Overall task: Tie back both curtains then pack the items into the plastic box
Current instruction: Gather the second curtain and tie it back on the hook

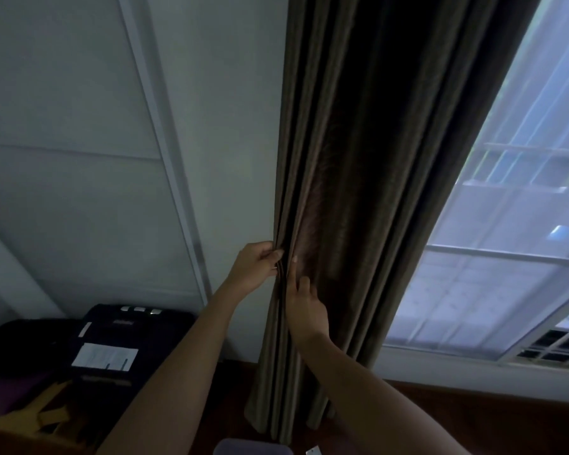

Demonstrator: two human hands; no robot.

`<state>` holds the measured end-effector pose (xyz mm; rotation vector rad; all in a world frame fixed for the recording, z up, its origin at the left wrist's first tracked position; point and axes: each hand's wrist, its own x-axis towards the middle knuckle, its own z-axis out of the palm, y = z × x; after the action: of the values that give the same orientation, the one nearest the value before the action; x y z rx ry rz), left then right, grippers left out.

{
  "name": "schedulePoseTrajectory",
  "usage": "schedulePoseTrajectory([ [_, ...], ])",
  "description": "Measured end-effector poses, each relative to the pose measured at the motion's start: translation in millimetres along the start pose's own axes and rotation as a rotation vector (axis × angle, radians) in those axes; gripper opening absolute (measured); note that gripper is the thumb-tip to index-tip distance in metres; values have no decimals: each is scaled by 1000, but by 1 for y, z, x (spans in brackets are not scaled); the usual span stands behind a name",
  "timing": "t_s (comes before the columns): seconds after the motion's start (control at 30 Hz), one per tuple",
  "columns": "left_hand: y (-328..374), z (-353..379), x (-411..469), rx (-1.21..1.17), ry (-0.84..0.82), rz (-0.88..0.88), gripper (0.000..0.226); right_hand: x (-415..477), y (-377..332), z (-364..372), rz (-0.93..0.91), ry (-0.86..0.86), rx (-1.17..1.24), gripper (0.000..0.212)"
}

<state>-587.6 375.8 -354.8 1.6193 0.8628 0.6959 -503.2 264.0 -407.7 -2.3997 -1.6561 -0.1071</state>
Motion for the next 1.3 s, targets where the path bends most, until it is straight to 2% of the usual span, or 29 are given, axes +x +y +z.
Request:
schedulePoseTrajectory([
  [0.2,6,16,-11,156,25,100,33,1,1,3,12,-104,12,78],
  [0.3,8,24,-10,367,137,243,35,5,1,-1,7,-161,62,80],
  [0.37,5,23,-3,410,208,287,34,10,6,-10,-11,-189,86,77],
  [0.4,4,20,0,402,218,290,34,13,11,-20,-44,-146,70,72],
  [0.47,3,11,7,374,185,264,32,21,30,-50,-117,139,44,61],
  [0.57,-2,0,20,294,107,197,28,41,66,-110,-192,669,143,53],
  [0.6,-2,0,22,270,98,170,27,47,75,-130,-182,795,179,53],
  [0.67,0,2,25,249,93,150,25,58,87,-157,-115,884,263,58],
  [0.73,5,6,25,235,73,142,21,68,91,-165,-39,831,371,71],
  [0.8,6,8,25,120,19,70,17,72,95,-157,21,730,470,82],
  [0.87,9,7,24,-25,-36,-29,17,72,99,-142,61,627,540,83],
  [1.0,13,8,22,-133,-78,-80,33,55,96,-94,-7,528,498,79],
  [1.13,16,13,18,-235,-64,-136,27,31,80,-51,-27,385,418,90],
  [1.3,13,15,17,-250,-87,-164,30,17,57,-21,-82,346,312,91],
])
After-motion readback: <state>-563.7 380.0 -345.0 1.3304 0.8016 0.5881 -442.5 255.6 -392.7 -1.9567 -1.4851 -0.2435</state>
